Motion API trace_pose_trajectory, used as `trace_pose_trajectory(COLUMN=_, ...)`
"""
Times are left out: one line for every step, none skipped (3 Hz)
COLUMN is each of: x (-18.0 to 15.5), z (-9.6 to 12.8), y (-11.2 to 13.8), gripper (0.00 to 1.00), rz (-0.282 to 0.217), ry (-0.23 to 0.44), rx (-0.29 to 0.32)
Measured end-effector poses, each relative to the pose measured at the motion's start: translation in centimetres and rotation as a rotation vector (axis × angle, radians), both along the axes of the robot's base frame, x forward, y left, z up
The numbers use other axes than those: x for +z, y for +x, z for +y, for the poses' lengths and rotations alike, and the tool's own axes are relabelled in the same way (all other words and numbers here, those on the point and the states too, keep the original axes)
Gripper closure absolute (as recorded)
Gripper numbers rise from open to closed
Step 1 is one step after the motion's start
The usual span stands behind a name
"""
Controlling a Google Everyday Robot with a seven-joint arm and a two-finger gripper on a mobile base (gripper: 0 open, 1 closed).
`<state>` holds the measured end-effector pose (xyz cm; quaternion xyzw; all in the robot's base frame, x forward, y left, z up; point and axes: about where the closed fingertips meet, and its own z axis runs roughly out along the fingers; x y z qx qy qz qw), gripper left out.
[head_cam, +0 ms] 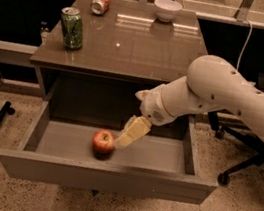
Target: Pick apple from top drawer and place on counter
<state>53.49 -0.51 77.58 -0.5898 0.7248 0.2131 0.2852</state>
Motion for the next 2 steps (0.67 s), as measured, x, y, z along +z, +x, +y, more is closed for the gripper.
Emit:
trace_pose_trajectory(x=-2.1, z=1.5, y=0.7, gripper=0.0, rz=-0.007, ry=0.039, rx=0.009)
trace_pose_trajectory(x=-4.0, z=2.5, y=0.9, gripper=0.0, rz=-0.006, ry=0.099, rx=0.014)
